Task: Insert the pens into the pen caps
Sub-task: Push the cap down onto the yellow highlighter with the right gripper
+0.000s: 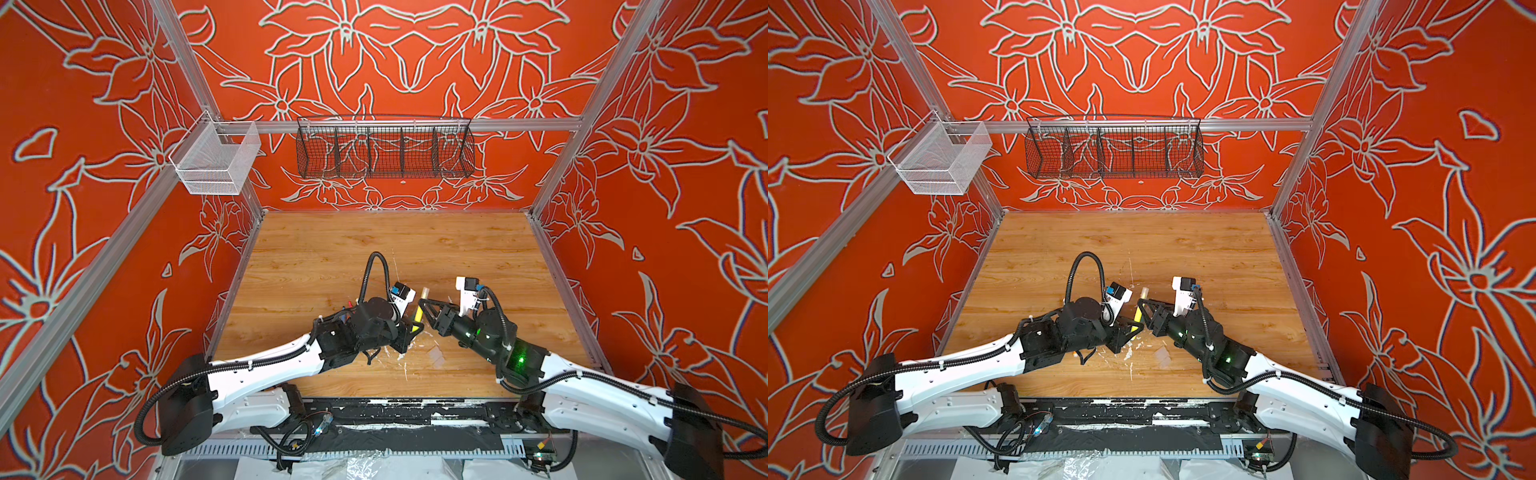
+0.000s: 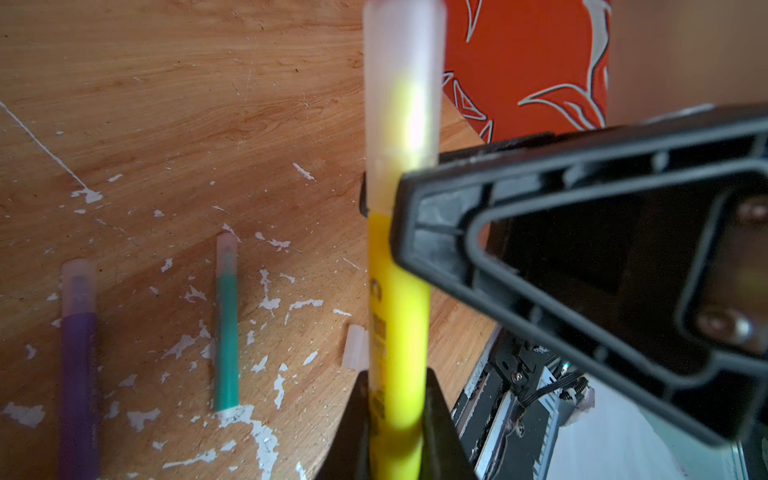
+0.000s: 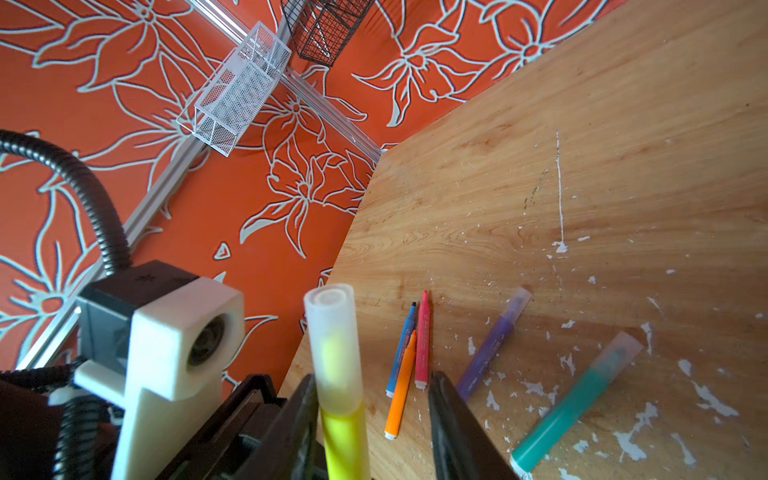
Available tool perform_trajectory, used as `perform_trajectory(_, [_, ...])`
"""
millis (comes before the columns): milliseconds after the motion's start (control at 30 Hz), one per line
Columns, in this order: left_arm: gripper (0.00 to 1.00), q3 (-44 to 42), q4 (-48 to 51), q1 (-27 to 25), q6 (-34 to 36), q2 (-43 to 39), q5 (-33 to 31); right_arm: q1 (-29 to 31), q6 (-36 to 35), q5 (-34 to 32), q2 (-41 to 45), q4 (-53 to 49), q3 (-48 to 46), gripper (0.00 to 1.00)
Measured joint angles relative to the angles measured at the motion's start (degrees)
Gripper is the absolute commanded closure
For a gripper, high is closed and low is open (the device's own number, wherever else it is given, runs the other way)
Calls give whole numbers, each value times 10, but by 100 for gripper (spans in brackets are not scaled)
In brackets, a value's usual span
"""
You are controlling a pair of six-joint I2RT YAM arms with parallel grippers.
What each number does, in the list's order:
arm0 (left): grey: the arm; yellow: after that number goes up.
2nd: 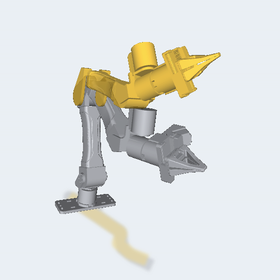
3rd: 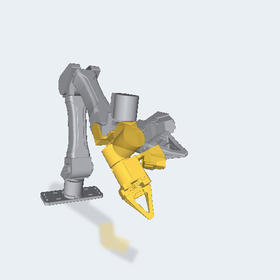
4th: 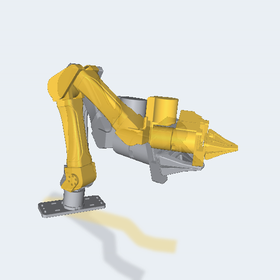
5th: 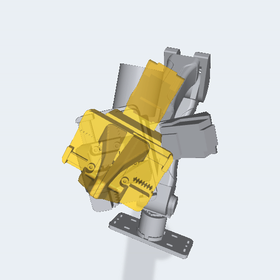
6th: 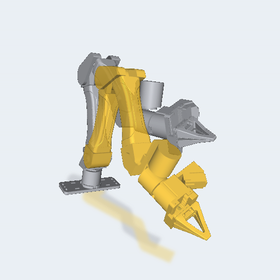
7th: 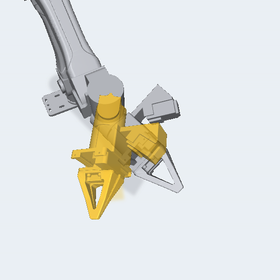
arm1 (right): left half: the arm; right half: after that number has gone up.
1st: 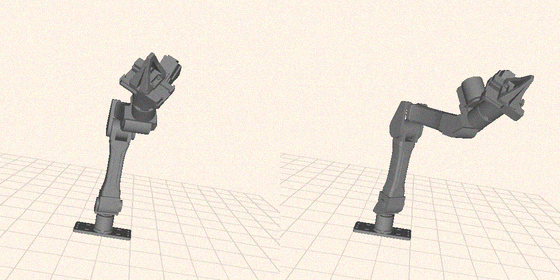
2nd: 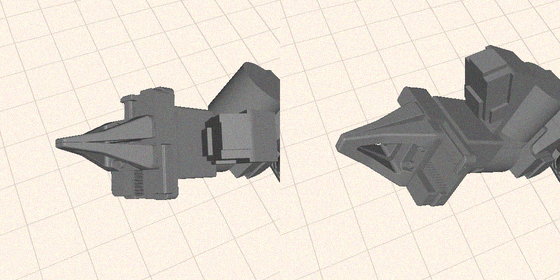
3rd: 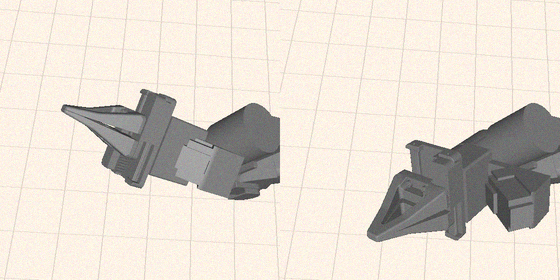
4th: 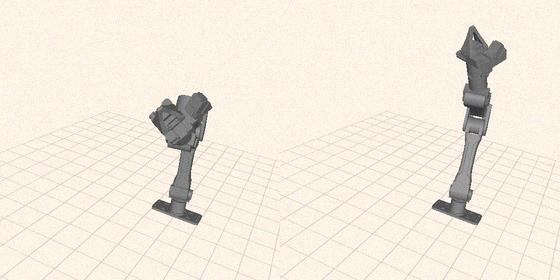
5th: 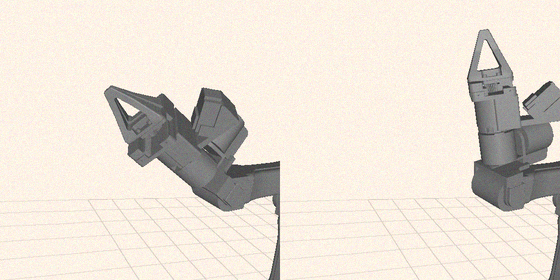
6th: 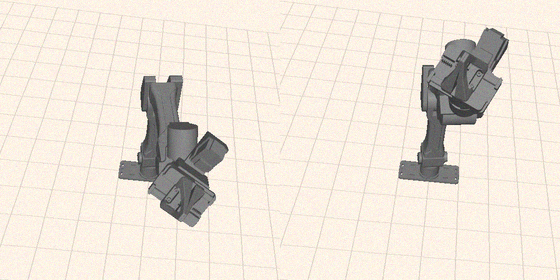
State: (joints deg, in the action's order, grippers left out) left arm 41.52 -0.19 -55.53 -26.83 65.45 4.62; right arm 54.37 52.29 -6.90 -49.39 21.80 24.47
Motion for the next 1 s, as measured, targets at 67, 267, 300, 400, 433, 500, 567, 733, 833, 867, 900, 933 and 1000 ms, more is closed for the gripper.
perform_trajectory(67, [100,0,0,0,2,-2,-3,0,-2,1,14,-12,0,44])
perform_trajectory(267, [100,0,7,0,18,-3,-22,0,-5,3,64,-38,0,40])
perform_trajectory(300, [100,0,7,0,24,-3,-24,0,-5,3,70,-42,0,39])
perform_trajectory(400, [100,-5,5,0,38,-3,-25,0,-6,2,76,-59,0,37])
perform_trajectory(433, [100,-8,5,0,42,-3,-26,0,-7,1,75,-66,0,37])
perform_trajectory(500, [100,-14,5,-1,51,-2,-27,0,-9,-2,74,-83,2,36])
perform_trajectory(567, [100,-18,5,-5,61,1,-31,0,-13,-4,71,-98,8,36])
perform_trajectory(733, [100,-20,4,-27,78,6,-42,0,-24,-21,65,-124,33,36])
perform_trajectory(833, [100,-23,0,-40,87,6,-46,0,-26,-34,62,-132,38,36])
perform_trajectory(867, [100,-23,-2,-44,90,6,-47,0,-26,-38,60,-136,39,36])
perform_trajectory(900, [100,-25,-5,-47,92,6,-48,0,-26,-42,57,-140,39,37])
perform_trajectory(933, [100,-27,-6,-49,94,6,-48,0,-26,-45,55,-143,39,37])
perform_trajectory(1000, [100,-31,-9,-50,97,6,-50,-1,-27,-50,52,-150,39,39])
